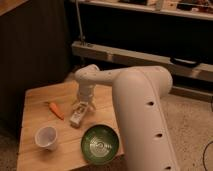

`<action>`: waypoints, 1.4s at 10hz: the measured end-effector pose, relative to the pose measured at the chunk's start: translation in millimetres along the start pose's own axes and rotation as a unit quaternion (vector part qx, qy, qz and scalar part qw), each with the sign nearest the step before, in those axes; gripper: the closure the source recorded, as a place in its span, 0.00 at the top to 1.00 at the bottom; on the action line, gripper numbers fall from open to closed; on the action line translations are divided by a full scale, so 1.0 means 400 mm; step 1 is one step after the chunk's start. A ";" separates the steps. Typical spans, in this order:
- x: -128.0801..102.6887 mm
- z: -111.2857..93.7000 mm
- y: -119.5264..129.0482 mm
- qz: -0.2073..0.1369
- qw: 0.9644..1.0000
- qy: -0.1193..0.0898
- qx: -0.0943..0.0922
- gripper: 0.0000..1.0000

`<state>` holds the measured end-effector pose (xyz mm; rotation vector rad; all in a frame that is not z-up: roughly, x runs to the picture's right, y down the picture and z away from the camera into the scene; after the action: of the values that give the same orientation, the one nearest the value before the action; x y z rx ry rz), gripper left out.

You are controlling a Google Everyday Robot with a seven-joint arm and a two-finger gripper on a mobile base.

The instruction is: Place the bottle in the ceramic bowl

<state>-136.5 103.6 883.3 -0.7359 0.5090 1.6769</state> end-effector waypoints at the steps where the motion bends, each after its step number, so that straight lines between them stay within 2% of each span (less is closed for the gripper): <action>1: 0.000 0.007 -0.001 -0.002 1.000 0.003 0.000 0.76; 2: 0.000 0.019 0.004 -0.008 1.000 0.009 -0.001 0.64; 4: 0.004 0.043 -0.001 -0.017 1.000 0.024 0.005 0.45; 5: 0.008 0.052 -0.004 -0.021 0.999 0.031 0.011 0.37; 7: 0.028 0.068 -0.035 -0.023 0.998 0.048 0.031 0.15; 8: 0.033 0.059 -0.051 -0.024 0.998 0.047 0.036 0.06; 9: 0.039 0.030 -0.064 -0.027 0.998 0.039 0.039 0.00; 10: 0.051 -0.002 -0.061 -0.033 0.998 0.031 0.036 0.00; 13: 0.104 -0.160 -0.052 -0.057 0.998 -0.006 0.025 0.00; 14: 0.130 -0.223 -0.045 -0.074 0.997 -0.020 0.016 0.00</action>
<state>-107.9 83.4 784.6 -0.6981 0.4420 1.5394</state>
